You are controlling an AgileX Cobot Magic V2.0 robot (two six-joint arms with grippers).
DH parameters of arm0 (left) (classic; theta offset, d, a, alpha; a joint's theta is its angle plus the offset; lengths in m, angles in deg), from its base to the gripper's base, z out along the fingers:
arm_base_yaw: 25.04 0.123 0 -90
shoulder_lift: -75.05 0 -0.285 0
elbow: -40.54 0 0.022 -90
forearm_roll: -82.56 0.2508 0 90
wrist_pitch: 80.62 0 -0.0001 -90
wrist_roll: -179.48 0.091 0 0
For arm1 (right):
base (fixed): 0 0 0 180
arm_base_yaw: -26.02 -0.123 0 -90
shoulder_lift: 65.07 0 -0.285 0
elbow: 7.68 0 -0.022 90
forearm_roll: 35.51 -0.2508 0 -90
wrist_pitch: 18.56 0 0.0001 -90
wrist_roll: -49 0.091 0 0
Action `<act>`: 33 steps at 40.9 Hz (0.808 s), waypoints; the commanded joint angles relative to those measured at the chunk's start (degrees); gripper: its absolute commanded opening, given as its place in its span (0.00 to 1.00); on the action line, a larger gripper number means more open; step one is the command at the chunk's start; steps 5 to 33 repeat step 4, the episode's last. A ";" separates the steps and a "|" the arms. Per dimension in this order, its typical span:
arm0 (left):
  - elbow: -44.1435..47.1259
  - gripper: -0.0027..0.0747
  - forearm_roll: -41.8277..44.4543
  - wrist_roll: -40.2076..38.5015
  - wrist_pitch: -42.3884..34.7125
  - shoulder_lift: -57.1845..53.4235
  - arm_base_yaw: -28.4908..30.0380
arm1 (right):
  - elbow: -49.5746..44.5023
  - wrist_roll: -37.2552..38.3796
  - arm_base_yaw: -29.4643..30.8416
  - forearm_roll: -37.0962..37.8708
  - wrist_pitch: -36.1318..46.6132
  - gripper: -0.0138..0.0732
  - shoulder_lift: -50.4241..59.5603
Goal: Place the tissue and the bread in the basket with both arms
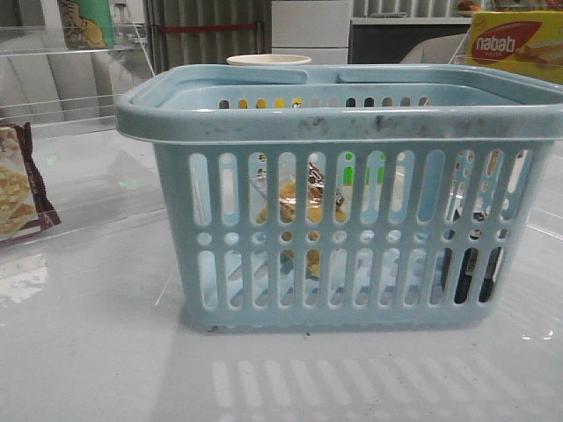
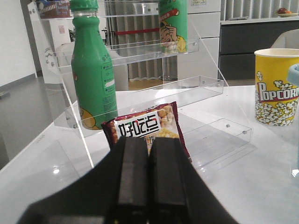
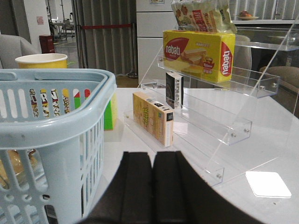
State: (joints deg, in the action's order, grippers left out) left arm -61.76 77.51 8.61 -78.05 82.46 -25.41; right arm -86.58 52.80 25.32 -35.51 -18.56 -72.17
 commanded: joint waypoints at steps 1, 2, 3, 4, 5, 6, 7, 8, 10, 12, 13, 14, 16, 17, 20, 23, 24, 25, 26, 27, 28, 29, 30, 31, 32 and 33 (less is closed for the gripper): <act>-0.09 0.15 -0.45 -0.49 -5.04 -0.98 -0.18 | -0.04 -0.02 -0.01 0.86 5.04 0.22 1.01; -0.09 0.15 -0.45 -0.49 -5.04 -0.98 -0.18 | -0.04 -0.02 -0.01 0.86 4.98 0.22 1.01; -0.09 0.15 -0.45 -0.49 -5.04 -0.98 -0.18 | -0.04 -0.02 -0.01 0.86 4.98 0.22 1.01; -0.09 0.15 -0.45 -0.49 -5.04 -0.98 -0.18 | -0.04 -0.02 -0.01 0.86 4.98 0.22 1.01; -0.09 0.15 -0.45 -0.49 -5.04 -0.98 -0.18 | -0.04 -0.02 -0.01 0.86 4.98 0.22 1.01; -0.09 0.15 -0.45 -0.49 -5.04 -0.98 -0.18 | -0.04 -0.02 -0.01 0.86 4.98 0.22 1.01; -0.09 0.15 -0.45 -0.49 -5.04 -0.98 -0.18 | -0.04 -0.02 -0.01 0.86 4.98 0.22 1.01; -0.09 0.15 -0.45 -0.49 -5.04 -0.98 -0.18 | -0.04 -0.02 -0.01 0.86 4.98 0.22 1.01; -0.09 0.15 -0.45 -0.49 -5.04 -0.98 -0.18 | -0.04 -0.02 -0.01 0.86 4.98 0.22 1.01; -0.09 0.15 -0.45 -0.49 -5.04 -0.98 -0.18 | -0.04 -0.02 -0.01 0.86 4.98 0.22 1.01; -0.09 0.15 -0.45 -0.49 -5.04 -0.98 -0.18 | -0.04 -0.02 -0.01 0.86 4.98 0.22 1.01; -0.09 0.15 -0.45 -0.49 -5.04 -0.98 -0.18 | -0.04 -0.02 -0.01 0.86 4.98 0.22 1.01; -0.09 0.15 -0.45 -0.49 -5.04 -0.98 -0.18 | -0.04 -0.02 -0.01 0.86 4.98 0.22 1.01; -0.09 0.15 -0.45 -0.49 -5.04 -0.98 -0.18 | -0.04 -0.02 -0.01 0.86 4.98 0.22 1.01; -0.09 0.15 -0.45 -0.49 -5.04 -0.98 -0.18 | -0.04 -0.02 -0.01 0.86 4.98 0.22 1.01; -0.09 0.15 -0.45 -0.49 -5.04 -0.98 -0.18 | -0.04 -0.02 -0.01 0.86 4.98 0.22 1.01; -0.09 0.15 -0.45 -0.49 -5.04 -0.98 -0.18 | -0.04 -0.02 -0.01 0.86 4.98 0.22 1.01; -0.09 0.15 -0.45 -0.49 -5.04 -0.98 -0.18 | -0.04 -0.02 -0.01 0.86 4.98 0.22 1.01; -0.09 0.15 -0.45 -0.49 -5.04 -0.98 -0.18 | -0.04 -0.02 -0.01 0.86 4.98 0.22 1.01; -0.09 0.15 -0.45 -0.49 -5.04 -0.98 -0.18 | -0.04 -0.02 -0.01 0.86 4.98 0.22 1.01; -0.09 0.15 -0.45 -0.49 -5.04 -0.98 -0.18 | -0.04 -0.02 -0.01 0.86 4.98 0.22 1.01; -0.09 0.15 -0.45 -0.49 -5.04 -0.98 -0.18 | -0.04 -0.02 -0.01 0.86 4.98 0.22 1.01; -0.09 0.15 -0.45 -0.49 -5.04 -0.98 -0.18 | -0.04 -0.02 -0.01 0.86 4.98 0.22 1.01; -0.09 0.15 -0.45 -0.49 -5.04 -0.98 -0.18 | -0.04 -0.02 -0.01 0.86 4.98 0.22 1.01; -0.09 0.15 -0.45 -0.49 -5.04 -0.98 -0.18 | -0.04 -0.02 -0.01 0.86 4.98 0.22 1.01; -0.09 0.15 -0.45 -0.49 -5.04 -0.98 -0.18 | -0.04 -0.02 -0.01 0.86 4.98 0.22 1.01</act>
